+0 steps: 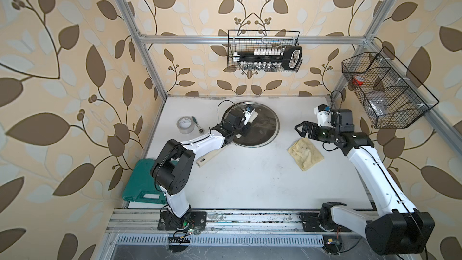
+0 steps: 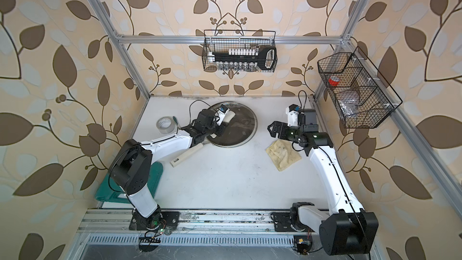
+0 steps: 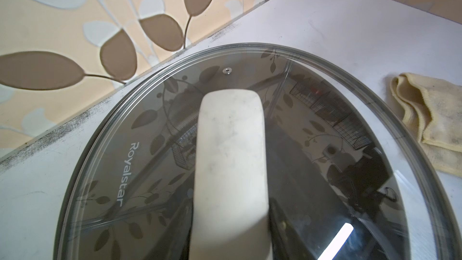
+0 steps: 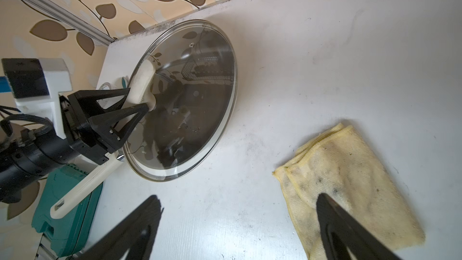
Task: Wipe the pot lid with a cloth
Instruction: Place the pot lid on the cooking pot.
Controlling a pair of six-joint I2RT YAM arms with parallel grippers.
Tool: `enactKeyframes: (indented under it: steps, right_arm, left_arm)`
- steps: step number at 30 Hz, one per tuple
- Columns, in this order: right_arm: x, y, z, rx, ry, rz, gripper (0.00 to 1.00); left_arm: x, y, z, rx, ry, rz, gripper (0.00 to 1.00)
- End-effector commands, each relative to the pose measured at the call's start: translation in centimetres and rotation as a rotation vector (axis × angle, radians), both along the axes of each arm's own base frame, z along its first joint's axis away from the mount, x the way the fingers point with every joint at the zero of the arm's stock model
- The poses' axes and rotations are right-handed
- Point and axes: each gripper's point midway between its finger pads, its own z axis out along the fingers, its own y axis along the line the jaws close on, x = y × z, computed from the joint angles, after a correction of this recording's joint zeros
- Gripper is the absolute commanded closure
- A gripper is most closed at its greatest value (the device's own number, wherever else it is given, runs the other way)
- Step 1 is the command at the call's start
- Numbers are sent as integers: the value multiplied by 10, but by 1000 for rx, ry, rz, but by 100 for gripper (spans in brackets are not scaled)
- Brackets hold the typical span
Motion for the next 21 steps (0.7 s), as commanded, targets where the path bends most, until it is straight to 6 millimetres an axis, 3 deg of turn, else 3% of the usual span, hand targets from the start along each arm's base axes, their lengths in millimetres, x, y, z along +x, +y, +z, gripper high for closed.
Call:
enactKeyframes:
  steps: [1, 21]
  right_arm:
    - [-1, 3, -4, 3, 7, 14, 4]
    - [4, 5, -4, 14, 11, 16, 4]
  left_arm:
    - [26, -3, 91, -93, -257, 25, 100]
    - [38, 12, 92, -59, -272, 40, 100]
